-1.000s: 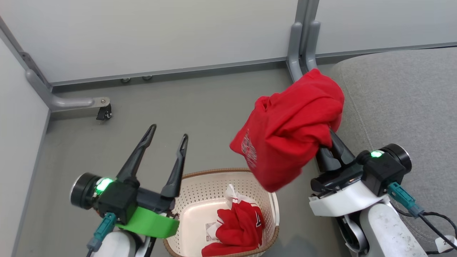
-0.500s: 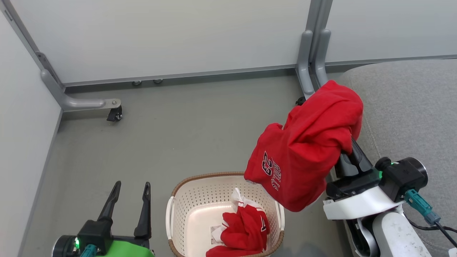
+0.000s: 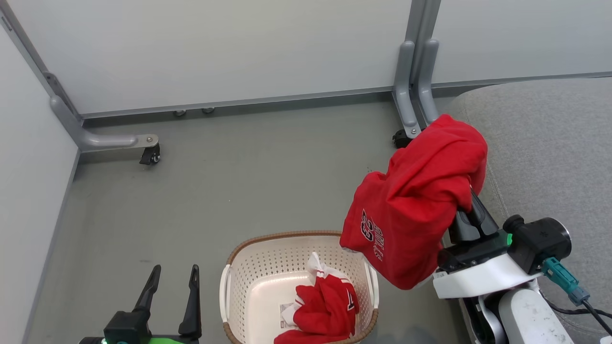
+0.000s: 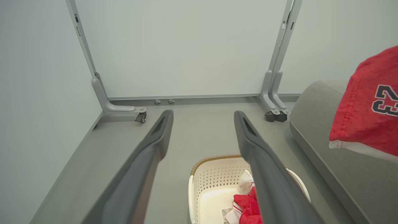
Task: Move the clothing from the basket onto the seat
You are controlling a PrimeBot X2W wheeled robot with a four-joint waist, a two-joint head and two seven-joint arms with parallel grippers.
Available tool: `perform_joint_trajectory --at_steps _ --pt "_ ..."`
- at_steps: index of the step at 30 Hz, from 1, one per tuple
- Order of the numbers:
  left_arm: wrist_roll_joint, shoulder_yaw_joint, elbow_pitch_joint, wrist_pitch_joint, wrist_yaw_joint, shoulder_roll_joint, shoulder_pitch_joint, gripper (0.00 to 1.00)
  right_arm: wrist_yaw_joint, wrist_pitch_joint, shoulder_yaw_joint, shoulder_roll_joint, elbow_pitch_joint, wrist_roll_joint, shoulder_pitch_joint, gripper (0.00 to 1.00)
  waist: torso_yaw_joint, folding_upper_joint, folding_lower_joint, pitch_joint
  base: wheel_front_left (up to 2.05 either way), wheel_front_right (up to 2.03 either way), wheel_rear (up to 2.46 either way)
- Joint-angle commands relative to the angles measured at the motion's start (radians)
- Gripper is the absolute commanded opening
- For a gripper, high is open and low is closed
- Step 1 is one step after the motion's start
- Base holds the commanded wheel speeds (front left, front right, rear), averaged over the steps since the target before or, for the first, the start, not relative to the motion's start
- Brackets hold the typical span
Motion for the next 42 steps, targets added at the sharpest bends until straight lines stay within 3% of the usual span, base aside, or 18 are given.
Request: perform_joint_trajectory --at_steps 1,6,12,31,42 --pt "-0.013 -0.002 0.001 0.0 -0.002 0.0 -0.003 1.0 -0.001 -0.003 -0.003 -0.003 0.0 0.002 0.005 0.0 -0.003 0.0 0.0 0.0 0.0 0.0 0.0" --pt "-0.015 -0.009 -0.002 0.0 -0.003 0.0 -0.006 1.0 -0.001 -0.003 0.0 -0.007 0.001 -0.001 -0.006 0.0 -0.031 0.0 0.0 -0.002 0.0 0.0 0.0" --pt "-0.03 -0.007 -0.001 0.0 -0.003 0.0 -0.008 1.0 -0.001 -0.003 0.0 -0.014 -0.001 -0.002 -0.017 0.0 -0.112 0.0 0.0 0.007 0.0 0.0 0.0" --pt "-0.019 -0.016 0.0 0.0 -0.002 0.001 -0.081 1.0 -0.001 -0.003 -0.08 -0.031 -0.022 -0.011 -0.01 0.0 -0.509 0.0 0.0 0.089 0.0 0.0 0.0" --pt "-0.018 -0.138 0.045 0.0 -0.002 0.021 -0.182 1.0 -0.001 -0.003 -0.213 -0.003 -0.079 -0.044 0.031 0.0 -0.561 0.0 0.0 0.156 0.0 0.0 0.0"
